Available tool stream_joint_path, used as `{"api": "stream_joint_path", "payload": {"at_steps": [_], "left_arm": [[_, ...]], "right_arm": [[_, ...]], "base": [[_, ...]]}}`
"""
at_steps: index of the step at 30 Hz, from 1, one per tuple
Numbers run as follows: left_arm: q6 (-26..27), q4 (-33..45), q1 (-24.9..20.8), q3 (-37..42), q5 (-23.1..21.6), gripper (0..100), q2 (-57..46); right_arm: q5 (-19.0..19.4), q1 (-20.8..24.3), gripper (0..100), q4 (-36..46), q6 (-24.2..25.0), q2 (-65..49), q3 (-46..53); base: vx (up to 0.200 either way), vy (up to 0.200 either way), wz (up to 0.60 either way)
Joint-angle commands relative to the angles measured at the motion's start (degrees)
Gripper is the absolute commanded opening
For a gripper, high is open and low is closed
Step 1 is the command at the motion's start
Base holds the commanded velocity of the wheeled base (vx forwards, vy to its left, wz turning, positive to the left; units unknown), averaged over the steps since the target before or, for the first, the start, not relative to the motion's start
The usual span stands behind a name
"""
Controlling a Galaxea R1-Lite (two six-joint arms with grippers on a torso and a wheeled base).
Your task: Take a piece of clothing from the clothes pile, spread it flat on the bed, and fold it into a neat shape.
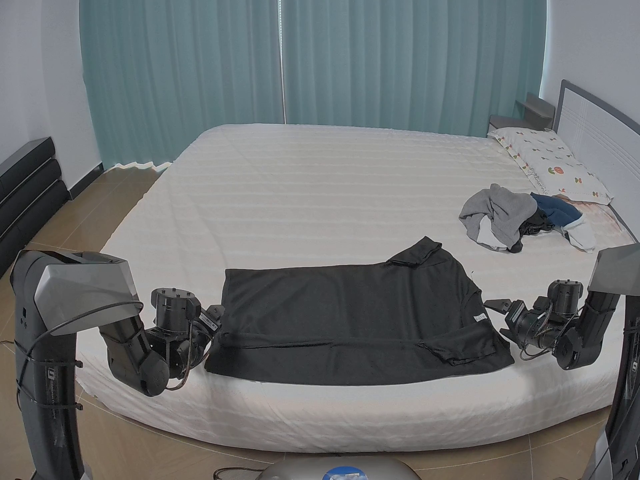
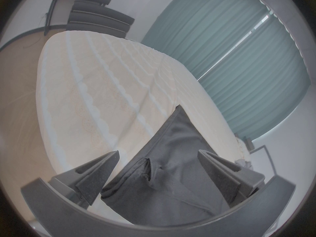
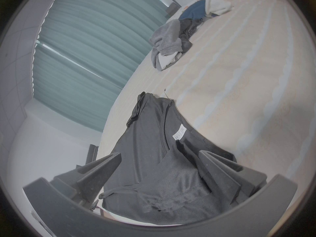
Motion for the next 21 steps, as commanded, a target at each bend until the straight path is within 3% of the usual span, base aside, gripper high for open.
{"api": "stream_joint_path", "payload": {"at_steps": [1,4,7,11,21], "left_arm": [[-2.11,0.0,1.08,1.21,-0.6,100,-3.97],[-2.11,0.61,1.6,1.56,-1.22,100,-3.62],[-2.11,0.52,1.69,2.79,-5.61,100,-3.8],[-2.11,0.26,1.6,2.96,-6.05,100,-3.89],[-2.11,0.61,0.99,5.42,-6.76,100,-8.63]], "right_arm": [[1.48,-0.89,100,-0.13,2.28,-0.29,0.28],[2.45,-1.24,100,-0.13,3.6,-0.2,0.28],[2.71,-1.33,100,-0.22,4.31,-0.2,0.28],[2.71,-1.33,100,-1.01,4.31,-0.11,0.72],[2.71,-1.06,100,-3.65,4.31,0.42,2.12]], "base": [[0.0,0.0,0.0],[0.133,0.0,0.0],[0.2,0.0,0.0],[0.2,0.0,0.0],[0.0,0.0,0.0]]}}
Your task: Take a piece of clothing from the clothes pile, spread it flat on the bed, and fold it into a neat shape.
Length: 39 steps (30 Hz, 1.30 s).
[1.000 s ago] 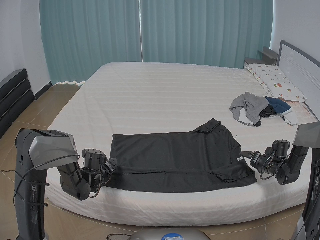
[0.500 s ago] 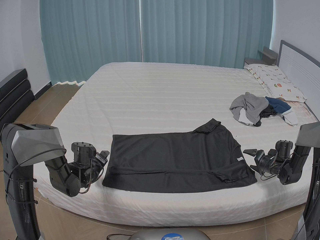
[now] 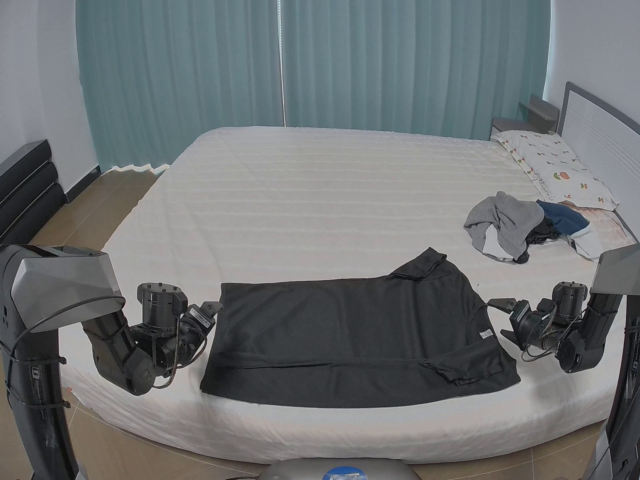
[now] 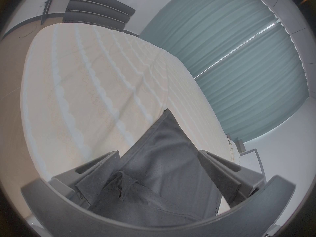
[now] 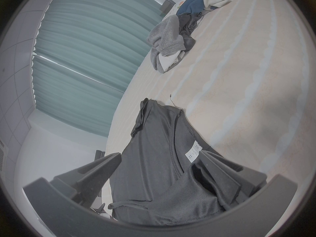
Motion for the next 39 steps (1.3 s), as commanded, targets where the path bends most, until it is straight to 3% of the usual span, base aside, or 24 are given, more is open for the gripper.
{"api": "stream_joint_path", "payload": {"at_steps": [1,8,15,28,32,39], "left_arm": [[0.01,0.18,-0.72,2.33,-0.69,100,-4.66],[0.01,0.97,-6.87,6.46,-2.54,100,-6.59],[0.27,10.81,-12.23,4.26,-2.54,100,-5.1],[2.56,13.18,-12.84,-0.66,-0.25,100,0.79],[6.16,13.97,-12.32,-3.29,2.56,100,3.16],[5.98,13.62,-10.65,-9.62,8.01,100,6.85]], "right_arm": [[-0.01,0.12,100,-0.1,-0.02,0.17,0.22],[-0.1,0.29,100,-0.1,-0.11,0.26,0.31],[-0.18,0.38,100,-0.19,-0.37,0.61,0.31],[-0.27,0.47,100,-0.19,-0.55,0.61,0.4],[-0.27,0.47,100,-0.19,-0.55,0.7,0.4],[-0.36,0.56,100,-0.19,-0.73,0.96,0.31]], "base": [[0.0,0.0,0.0],[0.0,0.0,0.0],[0.0,0.0,0.0],[0.0,0.0,0.0],[0.0,0.0,0.0],[0.0,0.0,0.0]]}}
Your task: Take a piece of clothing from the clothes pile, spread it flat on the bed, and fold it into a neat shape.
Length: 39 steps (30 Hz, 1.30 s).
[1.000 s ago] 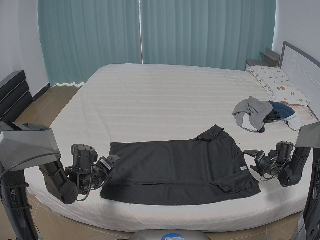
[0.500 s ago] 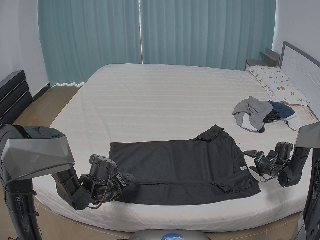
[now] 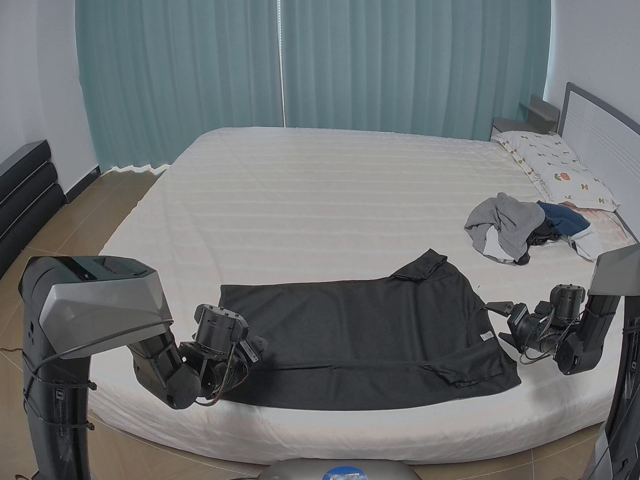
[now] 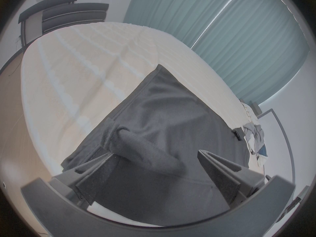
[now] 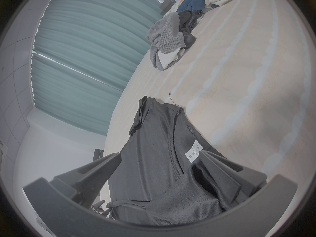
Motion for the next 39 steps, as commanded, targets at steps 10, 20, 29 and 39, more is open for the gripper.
{"api": "stream_joint_path", "payload": {"at_steps": [10,20,29,39], "left_arm": [[-7.78,-1.58,7.08,-8.34,3.11,100,2.74],[-9.62,-1.67,11.3,-7.63,1.97,100,0.45],[-1.27,4.83,15.69,-5.44,-13.06,100,-4.2],[13.05,5.54,15.61,-6.05,-17.02,100,0.37]], "right_arm": [[-0.03,0.07,100,-0.1,-0.36,0.37,-0.08],[-0.03,0.07,100,-0.1,-0.27,0.37,0.01],[-0.03,0.07,100,-2.39,-0.27,1.07,0.62],[-0.12,0.16,100,-2.74,-0.36,1.16,0.8]], "base": [[0.0,0.0,0.0],[0.0,0.0,0.0],[0.0,0.0,0.0],[0.0,0.0,0.0]]}}
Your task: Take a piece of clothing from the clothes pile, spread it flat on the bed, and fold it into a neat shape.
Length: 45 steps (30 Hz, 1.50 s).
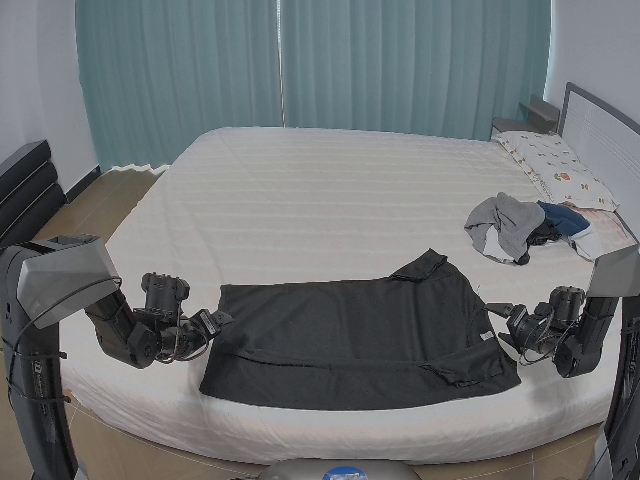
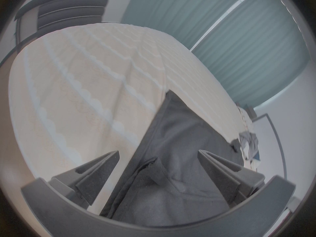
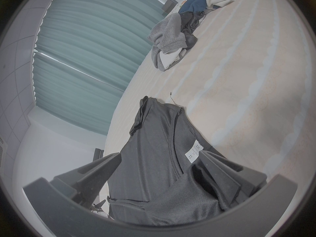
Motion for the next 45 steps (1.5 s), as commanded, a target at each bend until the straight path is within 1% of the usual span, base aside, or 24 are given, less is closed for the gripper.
{"api": "stream_joint_path", "payload": {"at_steps": [1,4,12,15,23,28,29,32,33,38,42,45], "left_arm": [[2.51,0.06,-0.05,-0.55,-1.55,100,2.23],[2.95,0.15,-0.4,-0.55,-2.6,100,2.32],[3.03,0.15,-2.51,-0.46,-2.6,100,1.79],[3.03,0.15,-3.48,-0.81,-1.9,100,2.23],[3.12,0.15,-3.56,-1.69,-1.81,100,2.76],[3.21,0.24,-3.83,-2.04,-0.67,100,3.46],[3.3,0.24,-3.83,-2.04,0.21,100,3.99],[4.44,0.15,-3.74,-1.95,1.0,100,4.16],[4.44,0.15,-3.74,-2.04,1.09,0,4.16],[4.44,0.24,-3.83,-1.86,1.35,0,4.16],[4.44,0.33,-3.74,-1.51,4.25,0,4.16],[4.26,0.24,-3.74,-1.07,6.71,0,3.64]], "right_arm": [[-0.06,0.05,100,-0.12,-0.01,0.22,0.12],[-0.06,0.05,100,-0.12,-0.1,0.22,0.12],[-0.06,0.05,100,-0.12,-0.37,0.31,0.29],[-0.14,0.05,100,-0.12,-0.37,0.31,0.29],[-0.14,0.05,100,-0.21,-0.37,0.31,0.29],[-0.23,0.05,100,-0.21,-0.63,0.57,0.29],[-0.23,0.05,100,-0.3,-1.33,0.66,0.38],[-0.23,0.05,100,-0.3,-1.42,0.57,0.29],[-0.23,0.05,100,-0.3,-1.42,0.57,0.29],[-0.23,0.05,100,-0.38,-1.42,0.48,0.29],[-0.23,0.14,100,-0.38,-1.42,-0.13,0.64],[-0.41,0.75,100,-3.46,-1.51,-0.83,2.4]], "base": [[0.0,0.0,0.0],[0.0,0.0,0.0],[0.0,0.0,0.0],[0.0,0.0,0.0],[0.0,0.0,0.0],[0.0,0.0,0.0],[0.0,0.0,0.0],[0.0,0.0,0.0],[0.0,0.0,0.0],[0.0,0.0,0.0],[0.0,0.0,0.0],[0.0,0.0,0.0]]}}
